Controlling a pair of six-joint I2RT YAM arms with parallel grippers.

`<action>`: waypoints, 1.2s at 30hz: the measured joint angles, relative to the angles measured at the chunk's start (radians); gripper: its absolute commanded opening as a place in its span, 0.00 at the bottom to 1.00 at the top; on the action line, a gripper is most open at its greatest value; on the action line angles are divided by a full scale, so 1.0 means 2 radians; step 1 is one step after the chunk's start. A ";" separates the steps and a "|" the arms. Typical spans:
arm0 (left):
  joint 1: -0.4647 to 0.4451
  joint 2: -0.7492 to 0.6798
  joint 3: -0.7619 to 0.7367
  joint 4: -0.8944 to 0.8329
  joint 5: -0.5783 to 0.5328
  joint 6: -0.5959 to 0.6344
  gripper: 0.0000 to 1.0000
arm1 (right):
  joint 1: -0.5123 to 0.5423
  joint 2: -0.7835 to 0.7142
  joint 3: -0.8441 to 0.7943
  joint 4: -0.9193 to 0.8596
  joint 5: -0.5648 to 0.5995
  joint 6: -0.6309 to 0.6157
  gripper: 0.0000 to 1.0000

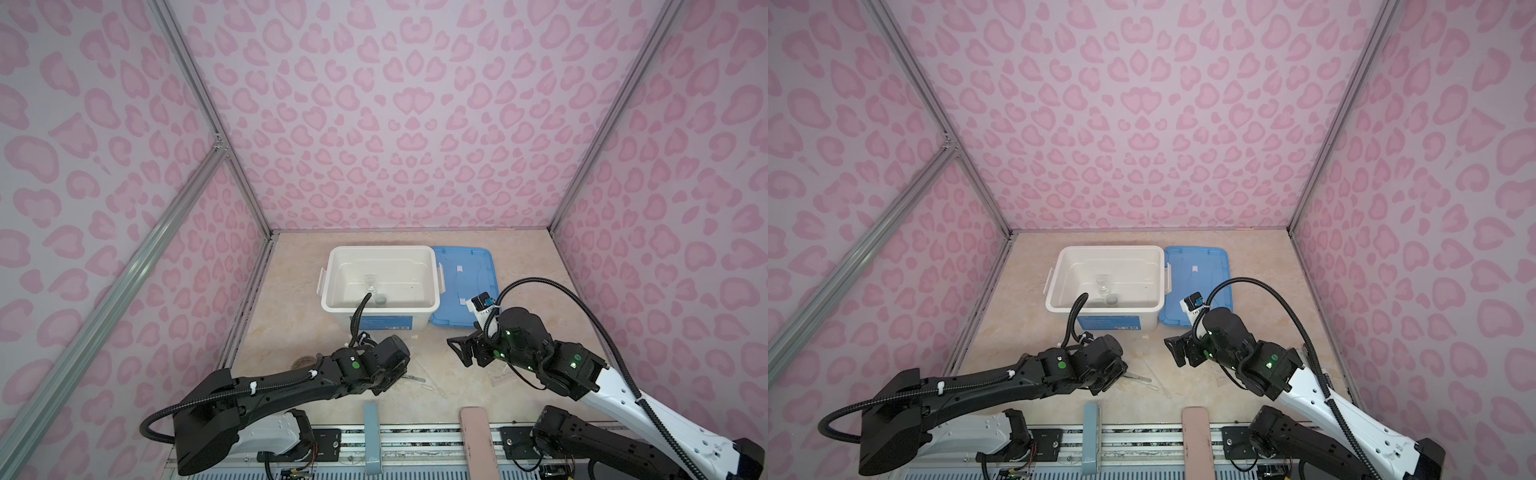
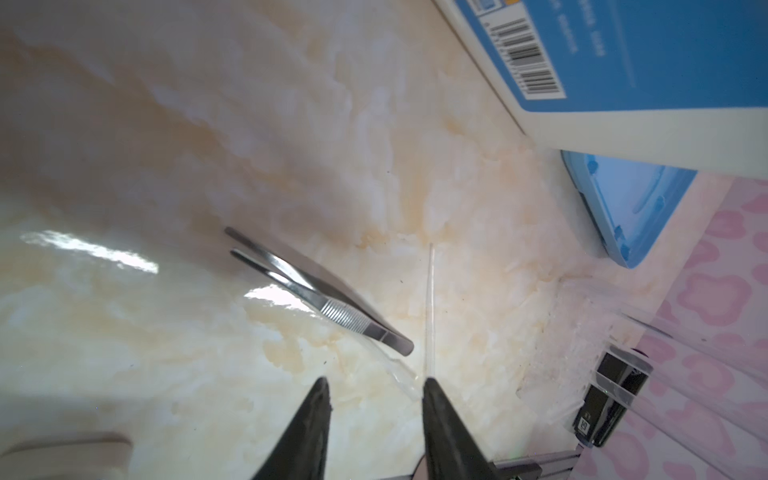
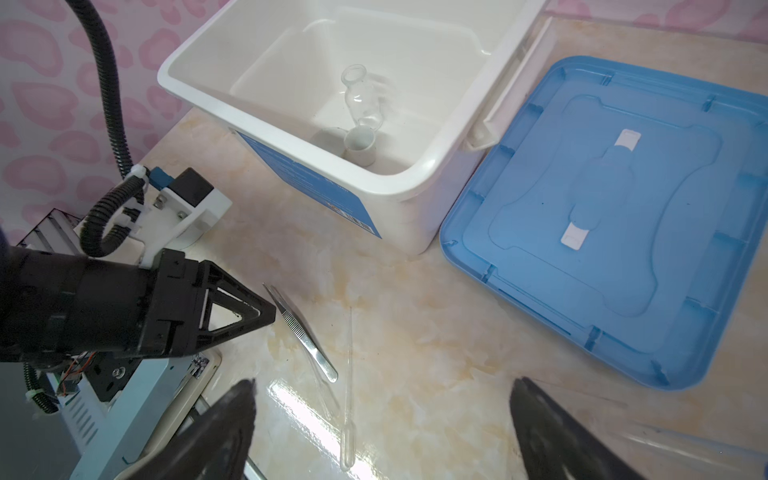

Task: Organize the chemistry lab equipment
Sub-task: 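Lower the left gripper onto the steel tweezers and close on them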

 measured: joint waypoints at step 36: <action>0.013 0.109 0.043 0.014 -0.030 -0.001 0.11 | 0.000 -0.020 -0.017 0.007 0.023 0.004 0.96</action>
